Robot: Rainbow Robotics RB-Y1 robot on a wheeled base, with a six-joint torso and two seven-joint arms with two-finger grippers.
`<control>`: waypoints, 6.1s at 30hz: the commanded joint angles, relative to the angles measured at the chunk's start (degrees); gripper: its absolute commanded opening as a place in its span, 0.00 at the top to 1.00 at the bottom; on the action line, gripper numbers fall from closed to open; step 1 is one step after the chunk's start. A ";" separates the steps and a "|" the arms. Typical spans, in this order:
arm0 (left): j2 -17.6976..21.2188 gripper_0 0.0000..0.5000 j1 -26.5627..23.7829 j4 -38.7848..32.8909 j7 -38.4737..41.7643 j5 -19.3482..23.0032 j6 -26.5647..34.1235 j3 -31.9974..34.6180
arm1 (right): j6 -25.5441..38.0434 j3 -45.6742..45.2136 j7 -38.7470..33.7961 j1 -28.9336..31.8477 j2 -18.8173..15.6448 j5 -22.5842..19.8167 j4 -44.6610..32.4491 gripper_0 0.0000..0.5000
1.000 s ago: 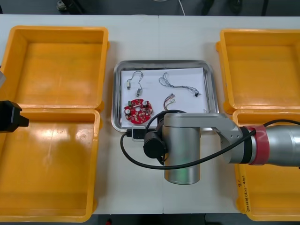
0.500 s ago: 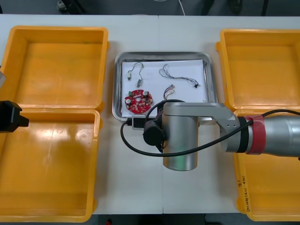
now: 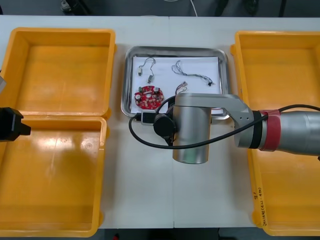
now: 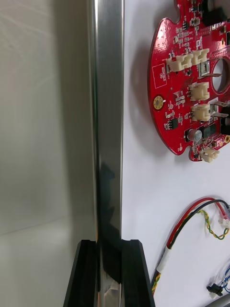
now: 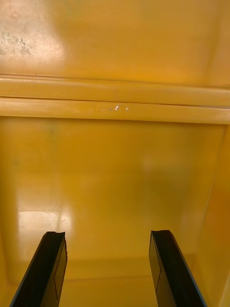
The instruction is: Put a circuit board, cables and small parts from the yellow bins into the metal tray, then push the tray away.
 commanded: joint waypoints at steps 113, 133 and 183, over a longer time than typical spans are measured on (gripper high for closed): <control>2.19 0.00 0.96 -1.86 -6.48 0.04 0.33 -0.65 | 19.16 -25.82 5.11 2.58 1.24 -13.28 -11.26 0.07; 2.19 0.00 0.96 -1.86 -6.48 0.04 0.33 -0.65 | 34.06 -54.56 0.02 23.68 -7.82 -17.76 -33.14 0.07; 2.19 0.00 0.96 -1.86 -6.48 0.04 0.33 -0.65 | 34.06 -96.75 -16.15 52.07 -16.25 -30.42 -28.04 0.07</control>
